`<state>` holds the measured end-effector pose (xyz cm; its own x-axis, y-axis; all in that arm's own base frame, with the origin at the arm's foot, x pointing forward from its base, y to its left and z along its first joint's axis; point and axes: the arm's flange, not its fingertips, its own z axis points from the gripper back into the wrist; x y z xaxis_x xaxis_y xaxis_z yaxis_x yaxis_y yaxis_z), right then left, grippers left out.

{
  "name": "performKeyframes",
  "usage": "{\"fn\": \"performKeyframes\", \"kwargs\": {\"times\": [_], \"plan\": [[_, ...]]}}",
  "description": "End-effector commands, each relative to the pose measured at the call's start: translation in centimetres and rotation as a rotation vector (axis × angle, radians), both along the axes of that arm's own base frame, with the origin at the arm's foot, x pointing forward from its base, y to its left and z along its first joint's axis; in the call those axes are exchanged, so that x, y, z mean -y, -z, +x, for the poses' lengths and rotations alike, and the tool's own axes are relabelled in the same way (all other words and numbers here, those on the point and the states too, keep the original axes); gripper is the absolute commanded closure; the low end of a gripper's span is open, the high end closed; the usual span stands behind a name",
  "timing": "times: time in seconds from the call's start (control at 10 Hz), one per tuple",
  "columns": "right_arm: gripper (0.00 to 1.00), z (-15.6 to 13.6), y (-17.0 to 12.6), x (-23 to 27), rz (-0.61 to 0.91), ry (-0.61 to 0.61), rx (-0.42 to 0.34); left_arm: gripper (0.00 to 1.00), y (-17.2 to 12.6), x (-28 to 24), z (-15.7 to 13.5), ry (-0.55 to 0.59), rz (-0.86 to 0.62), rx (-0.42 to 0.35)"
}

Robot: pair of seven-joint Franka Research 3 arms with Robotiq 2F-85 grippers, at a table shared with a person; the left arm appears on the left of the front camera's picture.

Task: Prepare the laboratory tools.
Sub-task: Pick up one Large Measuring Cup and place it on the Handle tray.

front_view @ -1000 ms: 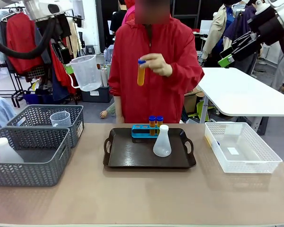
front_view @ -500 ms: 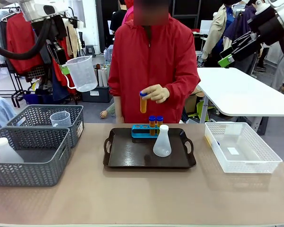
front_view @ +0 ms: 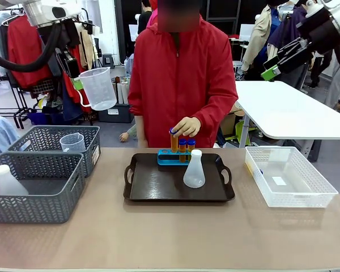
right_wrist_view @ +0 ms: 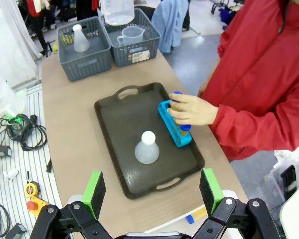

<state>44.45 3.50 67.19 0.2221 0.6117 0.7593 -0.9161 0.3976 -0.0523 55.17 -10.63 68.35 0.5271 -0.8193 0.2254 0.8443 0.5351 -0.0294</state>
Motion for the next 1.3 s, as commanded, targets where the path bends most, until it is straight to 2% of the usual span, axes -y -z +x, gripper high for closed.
{"fn": "performKeyframes", "kwargs": {"times": [0.0, 0.1, 0.3, 0.5, 0.9, 1.2], "plan": [[0.0, 0.0, -0.1, -0.1, 0.014, -0.005, 0.001, 1.0, -0.2, -0.1, -0.1, -0.001, 0.0, 0.004], [0.0, 0.0, -0.1, -0.1, 0.014, -0.005, 0.001, 1.0, 0.0, 0.0, 0.0, 0.0, 0.0, 0.0], [0.0, 0.0, -0.1, -0.1, 0.014, -0.005, 0.001, 1.0, 0.8, 1.9, -0.9, 0.112, -0.004, 0.006], [0.0, 0.0, -0.1, -0.1, 0.014, -0.005, 0.001, 1.0, 2.6, 4.8, -1.6, 0.199, 0.014, 0.059], [0.0, 0.0, -0.1, -0.1, 0.014, -0.005, 0.001, 1.0, 7.9, 10.3, -2.1, 0.383, 0.071, 0.043], [0.0, 0.0, -0.1, -0.1, 0.014, -0.005, 0.001, 1.0, 11.6, 13.3, -2.2, 0.466, 0.098, 0.096]]}}
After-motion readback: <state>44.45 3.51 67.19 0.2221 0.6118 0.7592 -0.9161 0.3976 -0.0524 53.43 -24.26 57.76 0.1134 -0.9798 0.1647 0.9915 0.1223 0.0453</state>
